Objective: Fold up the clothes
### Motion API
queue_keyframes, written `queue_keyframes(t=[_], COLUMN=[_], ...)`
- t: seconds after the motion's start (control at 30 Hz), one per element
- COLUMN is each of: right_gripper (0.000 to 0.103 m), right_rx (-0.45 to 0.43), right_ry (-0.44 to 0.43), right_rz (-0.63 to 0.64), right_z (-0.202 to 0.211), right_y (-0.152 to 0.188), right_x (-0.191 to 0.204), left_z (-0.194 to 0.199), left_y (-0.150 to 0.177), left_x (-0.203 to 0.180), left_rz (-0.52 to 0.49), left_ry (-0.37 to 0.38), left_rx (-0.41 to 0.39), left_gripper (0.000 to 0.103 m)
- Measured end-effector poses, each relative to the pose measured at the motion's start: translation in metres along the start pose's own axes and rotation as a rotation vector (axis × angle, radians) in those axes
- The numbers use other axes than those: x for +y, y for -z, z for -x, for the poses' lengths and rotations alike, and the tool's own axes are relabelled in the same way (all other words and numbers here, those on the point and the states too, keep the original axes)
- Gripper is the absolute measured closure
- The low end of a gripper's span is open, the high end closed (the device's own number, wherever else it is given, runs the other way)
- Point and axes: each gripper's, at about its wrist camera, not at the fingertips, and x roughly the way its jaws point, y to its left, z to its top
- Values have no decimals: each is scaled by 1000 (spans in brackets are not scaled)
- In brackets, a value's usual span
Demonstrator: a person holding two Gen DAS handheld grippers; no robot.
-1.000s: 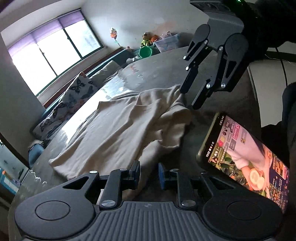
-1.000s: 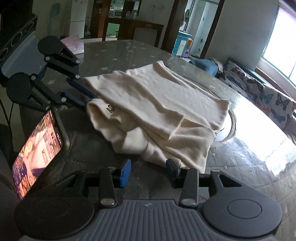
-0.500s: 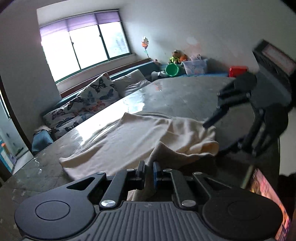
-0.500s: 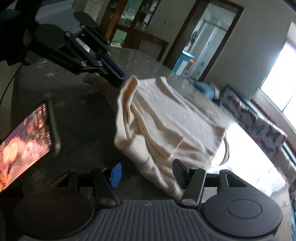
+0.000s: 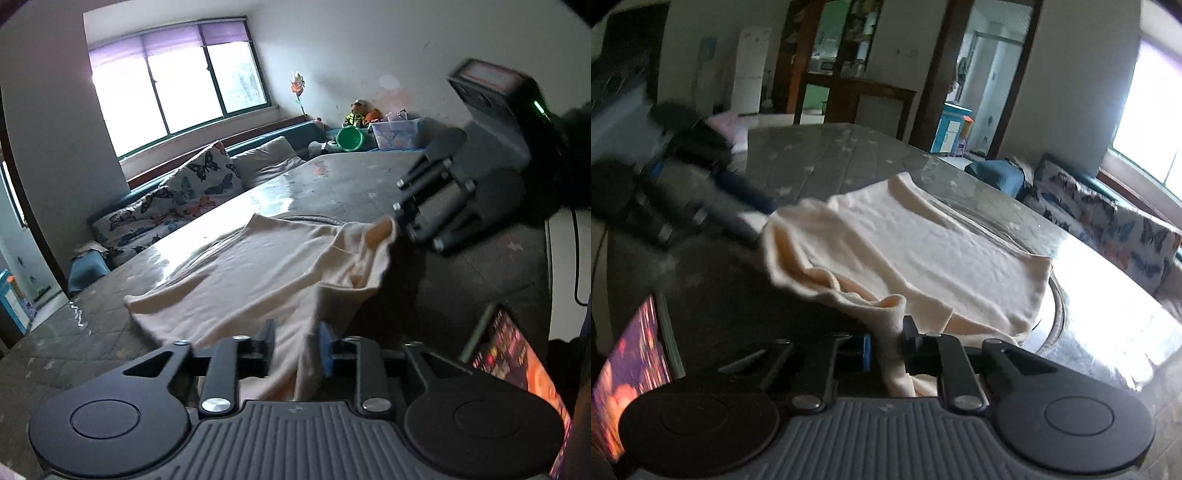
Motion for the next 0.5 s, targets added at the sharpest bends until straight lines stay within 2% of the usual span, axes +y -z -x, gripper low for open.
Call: queue_keyframes(t=[0.07, 0.13, 0.3, 0.5], right_gripper=[90, 90, 90, 90], right_rx=[-6, -7, -7, -3], right_ry=[-12, -18, -30, -21], right_rz=[-35, -58, -107, -95], right_z=[1, 0, -2, -1], right_y=[-5, -9, -20, -23], right_x=[-6, -11, -21, -21], left_z=[3, 4, -6, -17], left_y=[4, 7, 13, 15], left_x=[-4, -7, -13, -22], left_rz=[-22, -45, -81, -139], left_ry=[-12, -23, -23, -92], left_rx=[6, 13, 31, 25], left_gripper=[59, 55, 51, 50])
